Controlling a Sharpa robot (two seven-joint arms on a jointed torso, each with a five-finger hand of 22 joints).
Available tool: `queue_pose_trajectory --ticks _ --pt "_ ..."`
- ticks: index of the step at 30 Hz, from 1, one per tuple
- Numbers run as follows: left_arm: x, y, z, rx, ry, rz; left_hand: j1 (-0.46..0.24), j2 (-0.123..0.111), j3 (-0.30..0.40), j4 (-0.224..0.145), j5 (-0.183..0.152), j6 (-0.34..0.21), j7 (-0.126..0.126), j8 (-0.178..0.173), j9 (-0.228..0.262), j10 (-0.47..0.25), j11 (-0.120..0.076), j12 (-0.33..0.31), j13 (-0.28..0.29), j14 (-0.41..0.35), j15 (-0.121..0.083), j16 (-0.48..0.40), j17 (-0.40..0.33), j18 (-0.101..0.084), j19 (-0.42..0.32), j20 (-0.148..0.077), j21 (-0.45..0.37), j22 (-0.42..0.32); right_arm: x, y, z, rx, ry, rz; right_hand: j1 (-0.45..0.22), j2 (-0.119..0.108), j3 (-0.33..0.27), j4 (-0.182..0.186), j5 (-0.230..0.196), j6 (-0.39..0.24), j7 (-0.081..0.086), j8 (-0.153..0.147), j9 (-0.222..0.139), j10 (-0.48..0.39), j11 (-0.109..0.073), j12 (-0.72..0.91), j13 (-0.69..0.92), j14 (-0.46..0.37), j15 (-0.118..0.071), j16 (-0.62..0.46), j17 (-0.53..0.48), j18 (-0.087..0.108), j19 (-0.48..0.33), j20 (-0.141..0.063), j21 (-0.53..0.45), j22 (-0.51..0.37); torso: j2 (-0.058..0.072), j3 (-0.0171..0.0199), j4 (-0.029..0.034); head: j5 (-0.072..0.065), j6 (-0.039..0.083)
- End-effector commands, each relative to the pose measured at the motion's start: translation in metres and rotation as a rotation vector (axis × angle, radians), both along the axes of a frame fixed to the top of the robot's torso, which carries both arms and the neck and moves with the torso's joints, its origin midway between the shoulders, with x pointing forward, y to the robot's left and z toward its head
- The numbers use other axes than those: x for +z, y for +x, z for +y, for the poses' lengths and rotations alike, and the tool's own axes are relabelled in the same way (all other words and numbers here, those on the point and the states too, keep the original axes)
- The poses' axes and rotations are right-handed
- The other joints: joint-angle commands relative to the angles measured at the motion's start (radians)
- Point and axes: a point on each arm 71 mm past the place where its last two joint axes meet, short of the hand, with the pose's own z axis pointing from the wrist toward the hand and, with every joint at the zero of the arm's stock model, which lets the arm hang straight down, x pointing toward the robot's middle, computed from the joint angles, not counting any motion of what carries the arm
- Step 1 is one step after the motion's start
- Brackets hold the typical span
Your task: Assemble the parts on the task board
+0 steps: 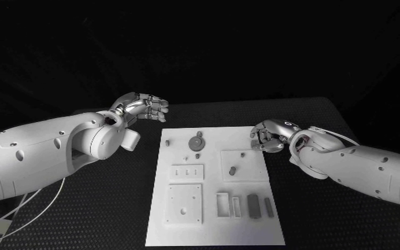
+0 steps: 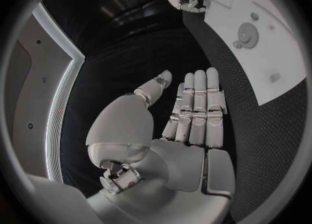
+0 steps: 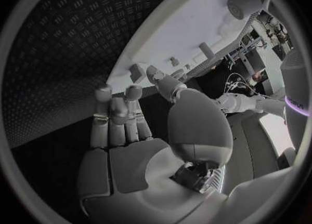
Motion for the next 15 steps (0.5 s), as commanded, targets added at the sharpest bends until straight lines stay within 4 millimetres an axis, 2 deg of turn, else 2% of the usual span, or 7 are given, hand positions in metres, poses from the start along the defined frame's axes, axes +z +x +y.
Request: queue_pose_trajectory --ticks 1,3,12,15 --pt "0.0015 -0.0005 -0.0022 -0.02 -0.005 -0.011 -0.007 0.003 -0.003 0.004 -0.003 0.004 -0.001 0.003 -0.002 0.005 0.002 -0.004 0.001 0.008 0.002 -0.005 0.002 0.017 0.003 -0.007 -0.005 0.001 -0.0005 0.0004 -0.0008 -0.002 -0.018 -0.011 0.004 0.008 -0.003 0.002 0.003 0.035 0.015 0.009 0.003 0.002 -0.013 0.005 0.0 0.001 -0.009 0.004 0.001 0.013 0.001 -0.005 0.0 0.018 0.001 -0.0004 -0.0001 0.0 -0.006" --pt "0.0015 -0.0004 -0.0017 -0.018 -0.005 -0.011 -0.007 0.003 -0.003 0.004 -0.003 0.004 -0.001 0.003 -0.002 0.005 0.002 -0.004 0.001 0.008 0.002 -0.005 0.002 0.017 0.003 -0.007 -0.005 0.001 -0.0011 0.0007 -0.0015 -0.002 -0.025 -0.011 0.005 0.013 -0.004 0.002 0.003 0.039 0.013 0.012 0.005 0.003 -0.015 0.005 -0.001 0.001 -0.011 0.004 0.001 0.013 0.001 -0.005 0.001 0.017 0.0 -0.0001 -0.0004 -0.001 -0.003" --pt "0.0014 -0.0004 -0.0009 -0.018 -0.004 -0.009 -0.008 0.004 -0.003 0.004 -0.003 0.005 -0.001 0.003 -0.002 0.005 0.002 -0.004 0.001 0.009 0.002 -0.006 0.003 0.017 0.003 -0.007 -0.005 0.001 -0.0036 0.0019 -0.0041 -0.008 -0.032 -0.008 0.007 0.029 -0.006 -0.001 0.003 0.072 -0.001 0.032 0.017 0.008 -0.028 0.005 -0.005 0.004 -0.023 0.004 0.0 0.013 0.003 -0.007 0.003 0.017 0.0 0.0013 -0.0002 -0.004 -0.01" --pt "0.0014 -0.0003 -0.001 -0.019 -0.004 -0.009 -0.008 0.004 -0.003 0.004 -0.003 0.005 -0.001 0.003 -0.002 0.005 0.002 -0.005 0.001 0.009 0.002 -0.006 0.003 0.017 0.003 -0.006 -0.005 0.002 -0.0042 0.0018 -0.0024 -0.004 -0.032 -0.008 0.006 0.032 -0.007 -0.002 0.003 0.075 -0.003 0.035 0.019 0.009 -0.029 0.005 -0.005 0.005 -0.024 0.004 0.0 0.013 0.003 -0.008 0.003 0.017 -0.001 0.0014 -0.0004 -0.005 -0.009"
